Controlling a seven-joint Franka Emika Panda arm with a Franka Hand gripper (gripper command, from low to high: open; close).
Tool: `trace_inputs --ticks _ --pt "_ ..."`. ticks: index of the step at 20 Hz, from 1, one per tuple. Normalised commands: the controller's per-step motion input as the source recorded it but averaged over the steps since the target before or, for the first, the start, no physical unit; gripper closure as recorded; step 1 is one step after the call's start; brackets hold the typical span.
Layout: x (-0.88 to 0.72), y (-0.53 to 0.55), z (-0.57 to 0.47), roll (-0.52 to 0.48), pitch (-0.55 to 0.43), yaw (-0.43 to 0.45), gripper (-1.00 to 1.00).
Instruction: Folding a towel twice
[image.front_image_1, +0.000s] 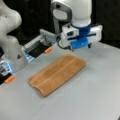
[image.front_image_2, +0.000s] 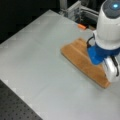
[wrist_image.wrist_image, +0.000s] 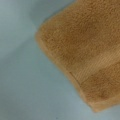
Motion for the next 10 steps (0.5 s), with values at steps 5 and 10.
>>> trace_inputs --ticks 5,10 --pt "0.25 0.16 -0.21 -0.281 0.213 0.223 -1.0" --pt "0.19 0.24 -0.25 -0.25 0.091 0.163 -1.0"
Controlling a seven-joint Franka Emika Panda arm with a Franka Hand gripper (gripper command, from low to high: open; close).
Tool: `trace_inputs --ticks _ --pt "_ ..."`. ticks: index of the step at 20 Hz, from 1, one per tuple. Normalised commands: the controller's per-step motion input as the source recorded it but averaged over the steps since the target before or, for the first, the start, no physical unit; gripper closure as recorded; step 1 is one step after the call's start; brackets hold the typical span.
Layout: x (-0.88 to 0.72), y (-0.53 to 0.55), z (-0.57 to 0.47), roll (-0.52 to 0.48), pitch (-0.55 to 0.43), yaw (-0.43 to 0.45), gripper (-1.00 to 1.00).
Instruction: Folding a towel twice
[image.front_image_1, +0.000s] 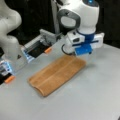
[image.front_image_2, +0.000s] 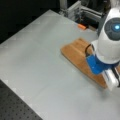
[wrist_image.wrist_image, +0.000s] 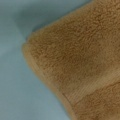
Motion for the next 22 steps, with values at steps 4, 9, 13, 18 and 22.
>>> trace_inputs --ticks 4,9,13,18,22 --pt "0.17 0.26 -0.21 -0.187 0.05 0.083 -1.0" --pt "0.19 0.19 -0.14 -0.202 0.012 0.04 -1.0" --pt "0.21 0.1 -0.18 -0.25 -0.058 0.017 -1.0" --pt "0.18 0.02 -0.2 -0.26 -0.048 -0.028 -1.0" --pt "0.17 0.04 -0.18 -0.218 -0.005 -0.063 -1.0"
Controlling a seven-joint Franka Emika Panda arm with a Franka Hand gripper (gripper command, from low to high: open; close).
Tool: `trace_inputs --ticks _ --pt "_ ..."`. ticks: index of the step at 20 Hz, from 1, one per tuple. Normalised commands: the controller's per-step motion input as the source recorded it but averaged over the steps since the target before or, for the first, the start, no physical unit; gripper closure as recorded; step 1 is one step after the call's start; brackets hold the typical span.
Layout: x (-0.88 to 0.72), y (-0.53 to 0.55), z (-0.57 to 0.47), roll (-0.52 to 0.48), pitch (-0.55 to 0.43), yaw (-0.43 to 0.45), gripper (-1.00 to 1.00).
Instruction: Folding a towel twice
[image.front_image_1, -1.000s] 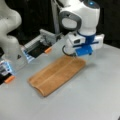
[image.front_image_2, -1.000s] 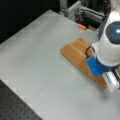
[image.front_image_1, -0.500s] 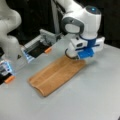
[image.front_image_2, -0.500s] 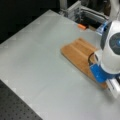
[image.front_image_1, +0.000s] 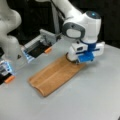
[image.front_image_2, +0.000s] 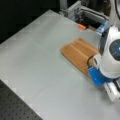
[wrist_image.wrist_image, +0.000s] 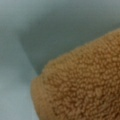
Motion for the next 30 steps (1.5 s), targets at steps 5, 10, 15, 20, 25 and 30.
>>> trace_inputs --ticks 5,10,15,20,25,30 --pt "0.15 0.09 -0.1 -0.203 0.008 -0.047 -1.0" --pt "0.1 0.13 -0.08 -0.174 0.021 -0.051 -1.0" --pt "0.06 0.12 -0.12 -0.188 0.018 -0.074 -1.0" --pt "0.02 0.06 -0.13 -0.211 0.002 -0.087 -1.0" --pt "0.01 0.01 -0.13 -0.254 -0.027 -0.091 1.0" --pt "0.01 -0.01 -0.17 -0.235 -0.064 -0.072 1.0"
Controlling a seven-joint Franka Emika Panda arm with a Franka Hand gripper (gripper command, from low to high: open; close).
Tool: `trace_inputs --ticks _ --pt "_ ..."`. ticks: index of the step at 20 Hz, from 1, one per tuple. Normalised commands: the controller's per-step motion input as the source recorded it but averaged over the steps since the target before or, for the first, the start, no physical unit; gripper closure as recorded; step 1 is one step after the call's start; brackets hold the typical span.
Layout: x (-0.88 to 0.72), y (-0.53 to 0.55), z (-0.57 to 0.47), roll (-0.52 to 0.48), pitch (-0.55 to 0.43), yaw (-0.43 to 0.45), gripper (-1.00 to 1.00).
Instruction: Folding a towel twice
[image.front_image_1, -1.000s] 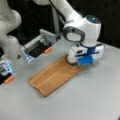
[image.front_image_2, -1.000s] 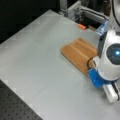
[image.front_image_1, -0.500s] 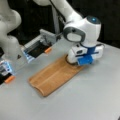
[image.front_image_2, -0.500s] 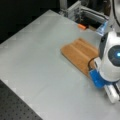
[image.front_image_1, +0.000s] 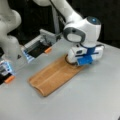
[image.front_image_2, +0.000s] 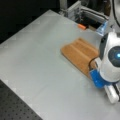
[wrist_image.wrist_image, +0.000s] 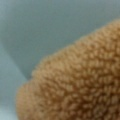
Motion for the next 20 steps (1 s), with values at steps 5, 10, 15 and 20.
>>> trace_inputs --ticks 5,10,15,20 --pt "0.02 -0.01 -0.18 -0.214 -0.068 -0.051 1.0" --pt "0.01 -0.03 -0.16 -0.207 -0.063 -0.036 1.0" --pt "0.0 -0.02 -0.11 -0.204 -0.064 -0.014 1.0" --pt "-0.03 0.02 0.01 -0.173 -0.027 0.022 1.0"
